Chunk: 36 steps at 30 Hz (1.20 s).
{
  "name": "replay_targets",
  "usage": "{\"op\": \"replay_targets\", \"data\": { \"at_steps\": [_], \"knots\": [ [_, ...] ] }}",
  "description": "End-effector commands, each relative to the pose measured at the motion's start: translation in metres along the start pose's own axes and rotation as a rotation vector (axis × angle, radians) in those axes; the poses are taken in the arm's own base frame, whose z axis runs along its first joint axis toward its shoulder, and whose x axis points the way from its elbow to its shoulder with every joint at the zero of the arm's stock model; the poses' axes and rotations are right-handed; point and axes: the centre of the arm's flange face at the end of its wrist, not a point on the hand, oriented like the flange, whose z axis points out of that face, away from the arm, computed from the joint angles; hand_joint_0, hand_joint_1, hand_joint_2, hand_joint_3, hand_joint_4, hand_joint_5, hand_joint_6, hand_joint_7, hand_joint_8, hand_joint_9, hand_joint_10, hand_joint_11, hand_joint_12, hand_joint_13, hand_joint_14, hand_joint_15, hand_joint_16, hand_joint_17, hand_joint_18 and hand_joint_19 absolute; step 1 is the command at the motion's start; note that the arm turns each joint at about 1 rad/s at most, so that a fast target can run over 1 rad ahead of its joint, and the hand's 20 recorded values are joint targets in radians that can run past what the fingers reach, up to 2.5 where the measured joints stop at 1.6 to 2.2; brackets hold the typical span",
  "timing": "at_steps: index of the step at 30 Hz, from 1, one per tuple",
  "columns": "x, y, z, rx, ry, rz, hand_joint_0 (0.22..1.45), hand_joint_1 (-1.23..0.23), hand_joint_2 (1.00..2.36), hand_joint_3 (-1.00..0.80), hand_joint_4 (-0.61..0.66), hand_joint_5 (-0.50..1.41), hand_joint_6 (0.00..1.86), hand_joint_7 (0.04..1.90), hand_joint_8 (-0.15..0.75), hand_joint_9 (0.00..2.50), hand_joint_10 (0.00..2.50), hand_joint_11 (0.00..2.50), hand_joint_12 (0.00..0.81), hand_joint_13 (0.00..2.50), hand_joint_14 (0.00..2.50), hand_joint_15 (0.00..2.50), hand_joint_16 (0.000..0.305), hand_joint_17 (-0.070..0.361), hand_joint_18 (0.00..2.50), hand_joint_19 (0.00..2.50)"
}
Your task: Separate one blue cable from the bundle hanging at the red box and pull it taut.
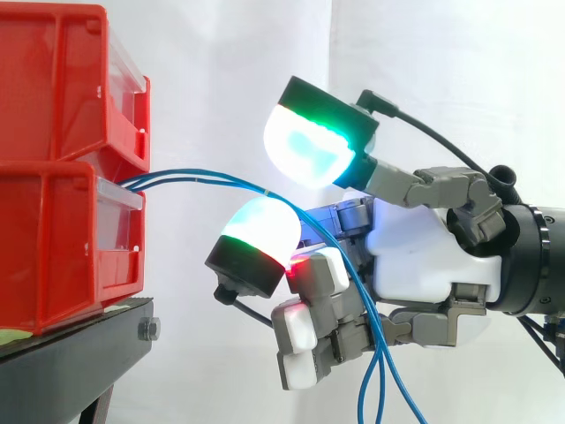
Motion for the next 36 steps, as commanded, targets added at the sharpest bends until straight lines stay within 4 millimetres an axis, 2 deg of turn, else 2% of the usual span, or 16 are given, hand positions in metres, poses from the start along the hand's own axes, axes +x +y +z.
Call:
{"op": "replay_targets", "data": {
  "at_steps": [1,5,7,9,25,32,34,36],
  "knots": [
    [-0.0001,-0.0003,-0.0003,0.003,0.000,0.000,0.64,-0.43,1.00,-0.45,0.20,-0.13,0.76,1.23,0.391,1.15,0.02,0.76,0.391,1.02,0.02,0.51,0.040,0.089,0.86,0.49],
    [-0.0001,0.0000,0.0000,0.000,0.000,-0.001,0.63,-0.52,1.02,-0.22,0.21,-0.14,0.72,1.22,0.401,1.10,0.02,0.76,0.407,1.01,0.02,0.51,0.041,0.092,0.85,0.49],
    [-0.0001,0.0000,0.0000,0.000,0.000,-0.001,0.62,-0.58,1.02,-0.15,0.23,-0.15,0.69,1.24,0.394,1.09,0.02,0.76,0.407,0.99,0.02,0.51,0.043,0.096,0.85,0.50],
    [0.0011,0.0000,0.0002,0.000,0.001,-0.001,0.63,-0.66,1.02,-0.08,0.24,-0.17,0.72,1.18,0.400,1.06,0.02,0.75,0.419,0.99,0.02,0.51,0.045,0.102,0.87,0.49],
    [0.0019,0.0010,0.0016,-0.010,-0.022,-0.023,0.73,-0.84,1.01,-0.39,0.25,-0.21,0.84,1.07,0.386,1.02,0.02,0.86,0.414,0.97,0.02,0.51,0.042,0.095,0.86,0.49],
    [0.0042,-0.0003,0.0017,-0.007,-0.020,-0.024,0.80,-0.84,1.00,-0.48,0.18,-0.21,0.83,1.08,0.383,1.01,0.02,0.85,0.409,0.97,0.02,0.53,0.042,0.094,0.85,0.52],
    [0.0040,0.0007,0.0016,-0.007,-0.022,-0.024,0.78,-0.84,1.00,-0.50,0.23,-0.21,0.83,1.07,0.378,1.02,0.03,0.87,0.407,0.97,0.02,0.53,0.042,0.094,0.86,0.52],
    [0.0036,-0.0003,0.0017,-0.007,-0.027,-0.024,0.68,-0.80,1.00,-0.50,0.24,-0.20,0.83,1.11,0.384,1.03,0.02,0.86,0.406,0.98,0.02,0.53,0.042,0.095,0.87,0.52]
  ]
}}
